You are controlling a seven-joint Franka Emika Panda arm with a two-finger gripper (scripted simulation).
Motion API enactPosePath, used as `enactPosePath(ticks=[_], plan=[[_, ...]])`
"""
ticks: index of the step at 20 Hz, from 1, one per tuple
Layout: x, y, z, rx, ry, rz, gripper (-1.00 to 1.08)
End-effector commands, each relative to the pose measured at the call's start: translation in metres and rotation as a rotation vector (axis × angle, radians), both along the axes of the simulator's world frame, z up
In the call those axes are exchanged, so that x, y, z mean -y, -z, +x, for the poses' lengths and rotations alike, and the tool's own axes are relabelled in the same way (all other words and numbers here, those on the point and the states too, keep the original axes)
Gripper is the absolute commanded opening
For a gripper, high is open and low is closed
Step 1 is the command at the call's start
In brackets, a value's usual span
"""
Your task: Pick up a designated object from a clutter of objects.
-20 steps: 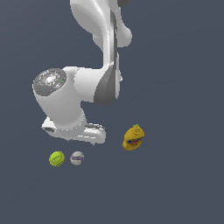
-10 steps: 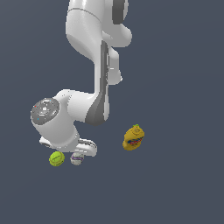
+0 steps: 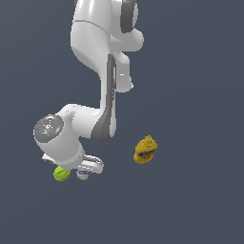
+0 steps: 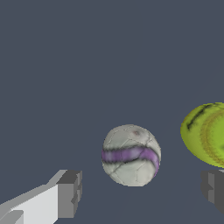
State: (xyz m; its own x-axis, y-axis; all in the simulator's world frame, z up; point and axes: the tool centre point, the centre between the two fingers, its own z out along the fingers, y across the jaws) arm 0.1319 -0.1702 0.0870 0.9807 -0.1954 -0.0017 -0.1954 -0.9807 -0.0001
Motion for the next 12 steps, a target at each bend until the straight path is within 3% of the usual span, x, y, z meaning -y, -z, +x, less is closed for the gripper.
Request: enactPosePath(ticks=[1,12], plan=[[0.000,0.001,0.000,0.001,0.000,0.000,1.00],[0.000,0.048,-0.001,0.001,0.000,0.000,1.00]])
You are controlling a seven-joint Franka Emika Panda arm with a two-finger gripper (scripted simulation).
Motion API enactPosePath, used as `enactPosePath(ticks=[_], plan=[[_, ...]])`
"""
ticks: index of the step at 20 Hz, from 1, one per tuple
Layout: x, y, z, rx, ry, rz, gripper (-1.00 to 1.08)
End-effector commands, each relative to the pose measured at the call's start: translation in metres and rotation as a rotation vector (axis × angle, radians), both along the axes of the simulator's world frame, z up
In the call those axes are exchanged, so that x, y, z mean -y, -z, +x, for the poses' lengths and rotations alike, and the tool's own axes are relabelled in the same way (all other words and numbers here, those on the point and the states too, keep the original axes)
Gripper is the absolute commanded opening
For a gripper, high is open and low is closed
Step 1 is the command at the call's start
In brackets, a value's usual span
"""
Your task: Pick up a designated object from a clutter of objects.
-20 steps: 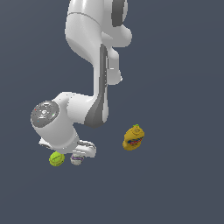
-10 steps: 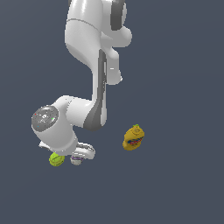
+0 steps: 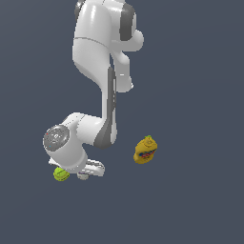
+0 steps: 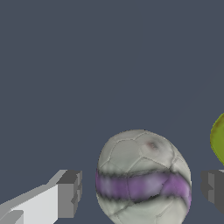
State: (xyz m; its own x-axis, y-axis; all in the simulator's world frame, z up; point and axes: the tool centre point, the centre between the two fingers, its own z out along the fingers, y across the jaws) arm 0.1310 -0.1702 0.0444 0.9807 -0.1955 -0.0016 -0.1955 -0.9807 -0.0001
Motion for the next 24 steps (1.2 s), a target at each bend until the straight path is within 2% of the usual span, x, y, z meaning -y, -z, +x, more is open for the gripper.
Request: enactPosePath(ticks=[1,5,6,18,24], plan=[[0.000,0.007,0.001,0.001,0.000,0.000,1.00],[0.001,0.008,0.002,0.001,0.000,0.000,1.00],[0.001,0.008,0.002,0.001,0.000,0.000,-1.00],[0.000,0.007,0.001,0.000,0.000,0.000,-1.00],[-0.015,-0.008,0.001,0.000,0.000,0.000,-1.00]])
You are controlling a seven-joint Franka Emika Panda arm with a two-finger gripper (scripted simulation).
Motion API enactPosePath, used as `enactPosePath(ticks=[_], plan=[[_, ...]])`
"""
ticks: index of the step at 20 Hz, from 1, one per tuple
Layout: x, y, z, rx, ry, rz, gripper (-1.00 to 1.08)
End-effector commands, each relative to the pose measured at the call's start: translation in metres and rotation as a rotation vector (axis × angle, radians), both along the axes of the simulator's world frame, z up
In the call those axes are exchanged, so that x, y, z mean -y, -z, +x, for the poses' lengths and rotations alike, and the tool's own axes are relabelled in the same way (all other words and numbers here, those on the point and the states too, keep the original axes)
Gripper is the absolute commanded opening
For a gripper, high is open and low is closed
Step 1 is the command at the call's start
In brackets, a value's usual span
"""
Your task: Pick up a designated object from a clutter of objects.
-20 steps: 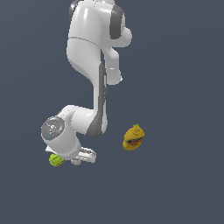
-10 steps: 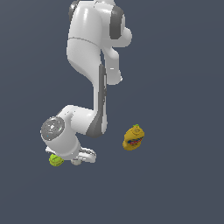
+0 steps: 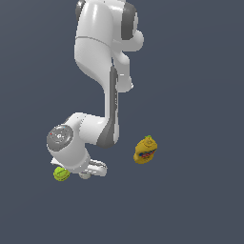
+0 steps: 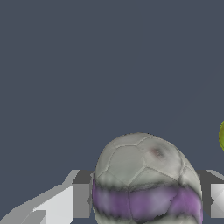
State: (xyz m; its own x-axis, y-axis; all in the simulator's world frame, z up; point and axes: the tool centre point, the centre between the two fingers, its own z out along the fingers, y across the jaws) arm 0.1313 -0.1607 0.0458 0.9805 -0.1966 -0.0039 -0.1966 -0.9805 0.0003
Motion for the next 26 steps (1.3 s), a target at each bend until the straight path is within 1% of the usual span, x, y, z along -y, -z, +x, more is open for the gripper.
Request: enactPosePath(ticks=[1,7,26], plan=[[-0.009,-0.011,0.001,0.003,-0.001,0.000,-1.00],[-0.046,-0.050,0.001,0.003,-0.001,0.000,-1.00],[-0.205,-0.224,0.005,0.003,-0.001,-0.002,-1.00]])
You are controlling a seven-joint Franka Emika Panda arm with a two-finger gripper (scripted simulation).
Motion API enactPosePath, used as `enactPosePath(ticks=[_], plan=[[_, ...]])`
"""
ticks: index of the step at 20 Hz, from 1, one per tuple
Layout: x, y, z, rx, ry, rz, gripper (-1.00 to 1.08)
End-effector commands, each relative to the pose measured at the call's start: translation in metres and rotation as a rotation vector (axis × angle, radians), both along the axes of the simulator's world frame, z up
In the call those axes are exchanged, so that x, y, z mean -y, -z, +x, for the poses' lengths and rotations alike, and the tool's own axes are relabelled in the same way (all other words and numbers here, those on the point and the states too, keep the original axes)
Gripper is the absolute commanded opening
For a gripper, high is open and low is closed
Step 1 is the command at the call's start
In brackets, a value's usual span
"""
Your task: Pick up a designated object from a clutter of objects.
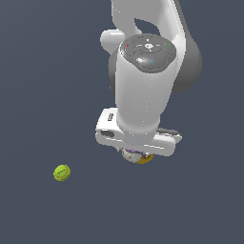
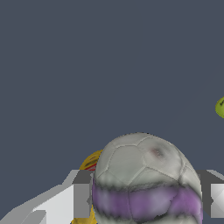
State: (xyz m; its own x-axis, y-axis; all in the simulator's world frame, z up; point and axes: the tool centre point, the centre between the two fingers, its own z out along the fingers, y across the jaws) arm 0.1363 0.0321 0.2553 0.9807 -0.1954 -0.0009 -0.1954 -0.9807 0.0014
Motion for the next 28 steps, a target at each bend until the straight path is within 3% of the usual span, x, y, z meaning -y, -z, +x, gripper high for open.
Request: enactPosePath(ticks=[1,14,28], plan=[[-0.020,-0.023,0.001,0.001,0.001,0.000,-1.00],[-0.107,-0.117,0.008,0.001,0.001,0.000,-1.00],[-0.133,-0.146,0.013,0.001,0.001,0.001,-1.00]])
